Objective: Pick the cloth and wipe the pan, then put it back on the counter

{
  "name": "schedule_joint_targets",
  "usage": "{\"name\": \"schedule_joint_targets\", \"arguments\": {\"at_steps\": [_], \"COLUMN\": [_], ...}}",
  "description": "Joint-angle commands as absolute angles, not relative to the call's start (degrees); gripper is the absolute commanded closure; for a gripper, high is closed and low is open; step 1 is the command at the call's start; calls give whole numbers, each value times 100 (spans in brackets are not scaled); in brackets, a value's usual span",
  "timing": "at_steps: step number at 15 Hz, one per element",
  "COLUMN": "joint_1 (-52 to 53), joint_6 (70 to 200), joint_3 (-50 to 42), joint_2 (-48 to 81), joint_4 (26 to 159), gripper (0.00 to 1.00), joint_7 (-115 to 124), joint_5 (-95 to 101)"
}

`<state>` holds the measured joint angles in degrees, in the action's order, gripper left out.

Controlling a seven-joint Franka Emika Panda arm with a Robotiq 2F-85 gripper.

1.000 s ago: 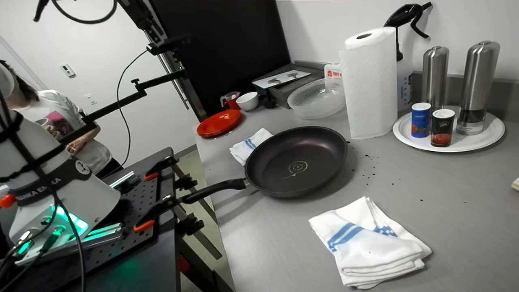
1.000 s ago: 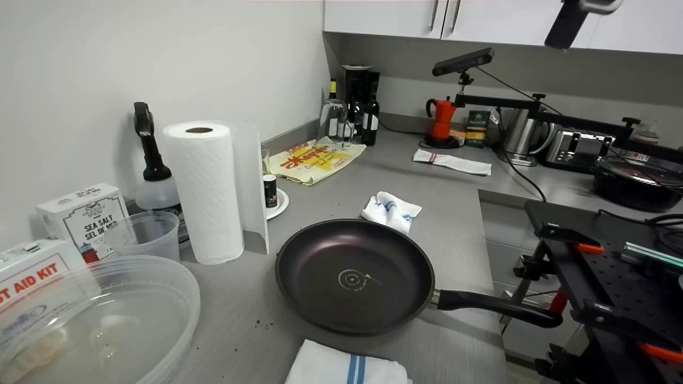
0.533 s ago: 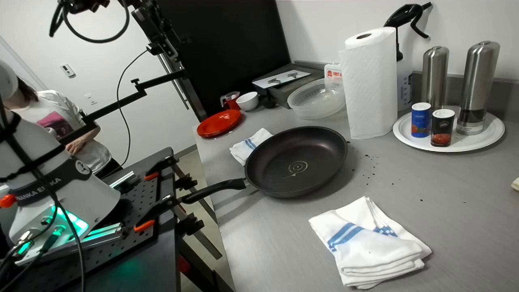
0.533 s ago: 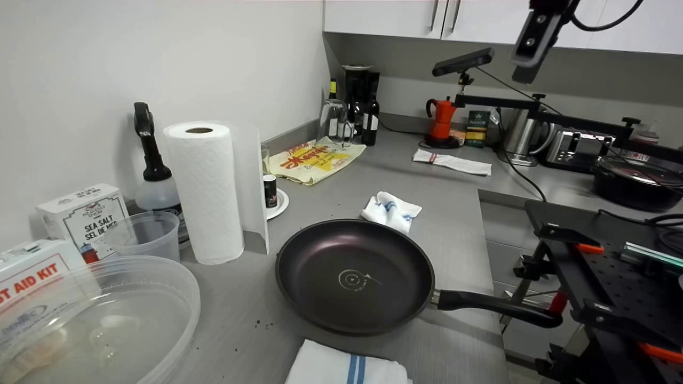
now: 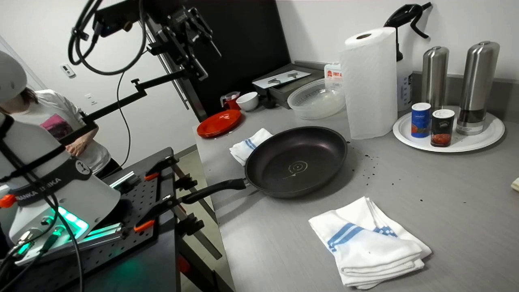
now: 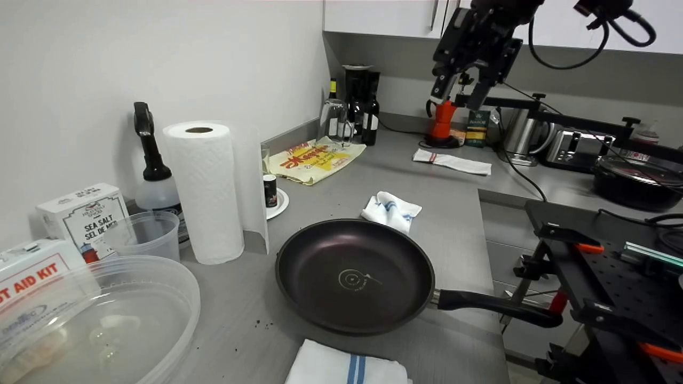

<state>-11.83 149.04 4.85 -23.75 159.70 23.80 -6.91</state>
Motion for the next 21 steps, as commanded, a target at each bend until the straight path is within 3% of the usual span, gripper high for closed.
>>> {"name": "schedule_joint_targets", "arguments": {"at_steps": [1, 6, 12, 21], "joint_1": [-1660, -1952, -1583, -1520], "joint_6": [15572, 16079, 16067, 15912], "joint_3": [410, -122, -972, -1227], "joint_2": [-1369, -58, 1313, 3012], "joint_4": [15586, 14863, 13640, 12175], "gripper": [0, 0, 0, 0], "joint_7": [3012, 3536, 3311, 2867], "joint_5": [-305, -132, -417, -1152]}}
